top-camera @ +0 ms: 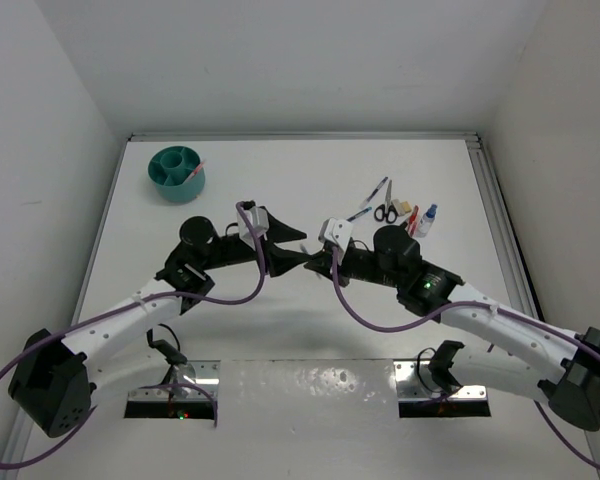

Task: Sort the stationery into containers
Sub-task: Place the pen in the storage box.

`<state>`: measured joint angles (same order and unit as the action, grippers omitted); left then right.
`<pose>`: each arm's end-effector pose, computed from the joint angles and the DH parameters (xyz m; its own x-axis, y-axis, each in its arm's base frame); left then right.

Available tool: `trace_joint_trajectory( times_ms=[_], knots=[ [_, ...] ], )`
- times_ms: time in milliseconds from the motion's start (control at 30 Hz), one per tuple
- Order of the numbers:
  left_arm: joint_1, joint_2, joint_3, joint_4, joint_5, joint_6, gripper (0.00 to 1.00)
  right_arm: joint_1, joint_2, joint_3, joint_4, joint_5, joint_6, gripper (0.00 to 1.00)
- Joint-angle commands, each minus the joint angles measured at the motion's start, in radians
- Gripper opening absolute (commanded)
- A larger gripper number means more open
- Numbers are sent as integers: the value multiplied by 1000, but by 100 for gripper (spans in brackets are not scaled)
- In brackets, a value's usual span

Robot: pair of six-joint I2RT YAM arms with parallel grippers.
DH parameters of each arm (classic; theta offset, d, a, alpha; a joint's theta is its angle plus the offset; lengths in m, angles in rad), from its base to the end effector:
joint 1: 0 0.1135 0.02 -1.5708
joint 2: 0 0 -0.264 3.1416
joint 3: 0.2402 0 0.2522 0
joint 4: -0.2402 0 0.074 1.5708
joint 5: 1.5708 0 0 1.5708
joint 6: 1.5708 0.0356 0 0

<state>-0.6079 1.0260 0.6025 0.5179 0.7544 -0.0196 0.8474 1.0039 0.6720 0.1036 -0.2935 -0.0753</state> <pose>0.1754 -0.1518 0.3027 0.0582 -0.0579 -0.9966 0.9772 0.2076 0.0450 0.1476 0.1827 0.2886 -0.0814 -0.2009 -0.9762 -0.9127 0.4085 -0.0080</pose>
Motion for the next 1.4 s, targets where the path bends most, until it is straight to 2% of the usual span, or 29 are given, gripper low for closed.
trace_joint_trajectory(
  times_ms=[0, 100, 233, 467, 600, 733, 767, 800, 833, 1000, 1100, 1167, 1267, 1367],
  knots=[
    [-16, 12, 28, 93, -43, -48, 47, 12, 10, 47, 73, -18, 5, 0],
    [-26, 17, 33, 84, -29, -34, 43, 15, 18, 57, 73, -18, 3, 0],
    [-30, 20, 39, 61, -27, -13, 28, 15, 16, 57, 87, -9, 2, 0],
    [-30, 19, 39, 37, -21, 7, 24, 15, 13, 51, 122, 2, 5, 0],
    [-33, 25, 42, 39, -24, 9, 0, 15, 19, 52, 123, 2, 5, 0],
    [-33, 19, 40, 33, -67, 6, 0, 15, 32, 54, 131, 16, 15, 0],
    [-33, 14, 42, 30, -84, 4, 0, 15, 32, 52, 134, 30, 23, 5],
    [-30, 10, 42, 24, -101, 4, 0, 15, 38, 52, 133, 39, 28, 15],
    [-26, 6, 42, 7, -149, 6, 0, 15, 38, 51, 133, 53, 43, 41],
    [32, -18, 46, -45, -361, 3, 0, 15, 33, 23, 143, 178, 68, 81],
    [68, -23, 60, -71, -455, 14, 0, 15, 21, 3, 160, 287, 68, 86],
    [89, -21, 92, -108, -544, 73, 0, 15, 3, -17, 185, 330, 101, 89],
    [154, 3, 155, -169, -670, 121, 0, 13, -14, -43, 208, 384, 92, 90],
    [287, 84, 247, -269, -734, 129, 0, 12, -24, -54, 205, 396, 83, 90]
  ],
)
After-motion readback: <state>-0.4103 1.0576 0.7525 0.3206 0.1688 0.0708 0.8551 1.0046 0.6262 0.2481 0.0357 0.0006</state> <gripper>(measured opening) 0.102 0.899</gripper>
